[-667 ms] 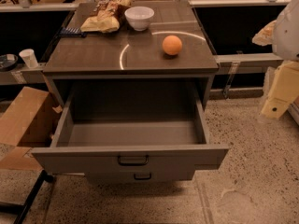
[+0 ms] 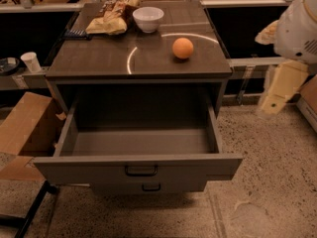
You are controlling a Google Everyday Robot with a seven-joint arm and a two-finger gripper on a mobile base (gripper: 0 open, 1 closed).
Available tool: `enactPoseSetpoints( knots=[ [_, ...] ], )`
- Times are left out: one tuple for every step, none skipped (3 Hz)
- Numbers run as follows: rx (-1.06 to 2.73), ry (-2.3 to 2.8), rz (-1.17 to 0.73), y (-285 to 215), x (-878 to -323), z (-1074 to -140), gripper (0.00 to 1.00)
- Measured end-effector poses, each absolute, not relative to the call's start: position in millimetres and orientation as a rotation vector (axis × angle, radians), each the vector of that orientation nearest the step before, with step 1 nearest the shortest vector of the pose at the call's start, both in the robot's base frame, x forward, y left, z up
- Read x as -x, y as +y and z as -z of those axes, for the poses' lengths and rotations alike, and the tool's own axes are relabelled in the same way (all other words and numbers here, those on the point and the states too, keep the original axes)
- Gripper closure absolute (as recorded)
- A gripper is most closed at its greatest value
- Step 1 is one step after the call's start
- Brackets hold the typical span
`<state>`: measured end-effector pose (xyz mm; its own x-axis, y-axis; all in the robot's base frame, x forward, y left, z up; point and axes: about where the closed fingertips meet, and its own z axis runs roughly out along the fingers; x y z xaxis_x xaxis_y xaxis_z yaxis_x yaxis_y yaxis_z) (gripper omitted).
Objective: Place orange into top drawer
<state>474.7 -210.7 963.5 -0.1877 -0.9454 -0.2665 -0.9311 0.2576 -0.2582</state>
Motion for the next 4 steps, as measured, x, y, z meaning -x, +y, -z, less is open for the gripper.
enactPoseSetpoints(
  knots=[
    [1.671,2.092,-0.029,-199.0,-529.2,-935.5,0.00],
    [1.671,2.092,-0.029,-199.0,-529.2,-935.5,0.00],
    [1.634,2.056,-0.010,-192.9,-567.3,-942.3,0.00],
    [1.572,1.980,-0.046,-175.0,-629.1,-949.3,0.00]
  ],
)
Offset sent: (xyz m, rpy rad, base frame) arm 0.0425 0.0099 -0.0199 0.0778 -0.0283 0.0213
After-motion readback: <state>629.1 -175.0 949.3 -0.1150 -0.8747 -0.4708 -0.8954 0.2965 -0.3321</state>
